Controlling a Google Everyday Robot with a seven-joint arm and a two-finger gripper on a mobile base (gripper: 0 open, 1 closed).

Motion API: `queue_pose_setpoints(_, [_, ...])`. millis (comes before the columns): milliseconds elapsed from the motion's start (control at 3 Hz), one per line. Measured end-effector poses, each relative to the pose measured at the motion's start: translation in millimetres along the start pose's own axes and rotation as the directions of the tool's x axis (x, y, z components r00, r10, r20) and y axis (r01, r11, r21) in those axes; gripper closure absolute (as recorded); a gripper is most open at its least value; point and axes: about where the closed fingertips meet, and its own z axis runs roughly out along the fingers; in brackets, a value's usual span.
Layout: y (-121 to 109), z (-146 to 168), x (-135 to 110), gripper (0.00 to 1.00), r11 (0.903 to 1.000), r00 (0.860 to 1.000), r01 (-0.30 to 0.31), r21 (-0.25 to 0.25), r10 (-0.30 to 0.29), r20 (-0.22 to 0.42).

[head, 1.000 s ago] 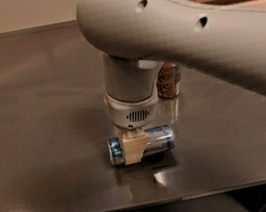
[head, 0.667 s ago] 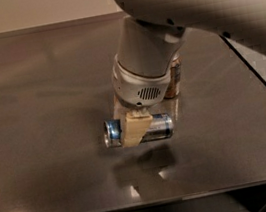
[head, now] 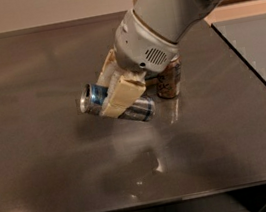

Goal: Place redbull can upright

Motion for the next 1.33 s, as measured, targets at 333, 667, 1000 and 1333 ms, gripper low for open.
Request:
queue_pose_setpoints(333, [-4.6,-5.1,-12.4,1.00,0.9987,0.983,-0.049,0.012,0.046,0.179])
queue_pose_setpoints(667, [-5.4,-4.2,-10.5,1.00,0.9918,0.932,-0.125,0.027,0.108,0.345])
queue_pose_setpoints(1000, [-6.6,1.3,1.2,1.00,0.9792,0.855,-0.198,0.045,0.150,0.496])
queue_pose_setpoints(1333, [-8.6,4.8,18.3,1.00,0.9659,0.770,-0.250,0.066,0.157,0.619])
